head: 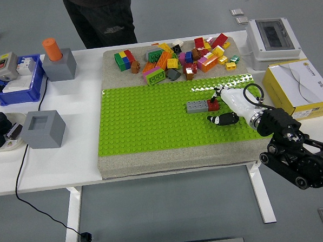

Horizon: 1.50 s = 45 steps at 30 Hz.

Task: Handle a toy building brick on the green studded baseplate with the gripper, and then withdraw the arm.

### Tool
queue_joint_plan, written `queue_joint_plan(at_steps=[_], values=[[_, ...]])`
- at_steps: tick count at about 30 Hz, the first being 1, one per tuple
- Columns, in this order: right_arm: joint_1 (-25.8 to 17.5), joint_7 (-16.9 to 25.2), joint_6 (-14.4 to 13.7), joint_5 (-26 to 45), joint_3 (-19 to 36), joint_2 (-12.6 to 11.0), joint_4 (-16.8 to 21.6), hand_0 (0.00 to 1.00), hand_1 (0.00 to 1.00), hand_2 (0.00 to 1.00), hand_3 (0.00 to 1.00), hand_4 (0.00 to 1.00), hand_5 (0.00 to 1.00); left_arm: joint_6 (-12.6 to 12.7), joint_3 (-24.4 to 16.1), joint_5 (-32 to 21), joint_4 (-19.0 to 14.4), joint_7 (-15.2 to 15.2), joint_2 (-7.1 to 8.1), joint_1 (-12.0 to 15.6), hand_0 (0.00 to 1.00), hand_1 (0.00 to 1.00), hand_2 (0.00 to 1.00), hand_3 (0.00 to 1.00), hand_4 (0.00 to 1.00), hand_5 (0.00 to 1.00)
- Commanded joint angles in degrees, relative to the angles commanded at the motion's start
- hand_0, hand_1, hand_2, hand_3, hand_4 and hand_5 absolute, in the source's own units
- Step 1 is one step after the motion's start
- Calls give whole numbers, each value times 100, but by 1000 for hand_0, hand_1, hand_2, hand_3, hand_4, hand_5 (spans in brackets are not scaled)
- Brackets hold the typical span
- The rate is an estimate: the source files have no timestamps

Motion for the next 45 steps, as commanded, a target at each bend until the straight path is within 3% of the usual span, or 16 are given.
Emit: queue_joint_plan(at_steps=[7,11,12,13,17,19,23,24,29,33,35,36,41,42,45], values=[[-4,30,-39,238,145,-207,405,697,834,913,657,771,390,0,2,-23,0,-6,-4,23,769,750,686,538,998,786],[0,84,-151,280,325,-475,641,697,834,913,657,771,390,0,-24,13,0,2,-17,33,769,750,686,538,998,786],[8,88,-166,249,347,-545,669,691,816,875,674,666,177,1,-28,18,0,5,-21,34,769,750,687,539,998,791],[28,75,-160,167,345,-644,687,691,816,875,674,666,177,1,-33,27,0,8,-24,32,769,750,687,539,998,791],[123,-53,26,-280,198,-1084,749,691,816,875,674,666,177,0,-40,53,0,19,-29,18,769,750,687,539,998,791],[127,-219,241,-538,165,-1278,852,701,817,879,688,613,127,-2,-39,59,0,24,-31,10,769,750,687,548,998,790],[20,-572,643,-938,346,-1453,1144,701,817,879,688,613,127,-11,-40,80,0,34,-41,-1,769,750,687,548,998,790],[-19,-643,730,-1008,415,-1477,1217,691,790,867,705,600,87,-13,-38,84,0,38,-44,-3,769,750,686,563,998,790],[-220,-726,857,-1013,663,-1476,1287,691,790,867,705,600,87,-21,-40,103,0,48,-53,-6,769,750,686,563,998,790],[-494,-567,686,-640,852,-1370,1190,682,775,855,713,601,61,-30,-54,136,0,51,-56,-8,769,752,691,565,998,789],[-700,-395,481,-388,1056,-1260,1181,682,775,855,713,601,61,-32,-51,130,0,49,-65,-2,769,752,691,565,998,789],[-781,-310,390,-298,1144,-1213,1189,623,721,801,705,607,62,-31,-48,124,0,48,-69,2,769,752,691,562,998,793],[-1243,284,-242,212,1725,-871,1309,623,721,801,705,607,62,-36,-63,142,0,50,-84,21,769,752,691,562,998,793],[-1325,424,-387,314,1848,-796,1347,512,648,767,704,625,69,-37,-67,148,0,52,-85,24,769,752,692,565,998,798],[-1509,772,-753,651,2067,-633,1415,512,648,767,704,625,69,-39,-69,153,0,59,-90,34,769,752,692,565,998,798]])
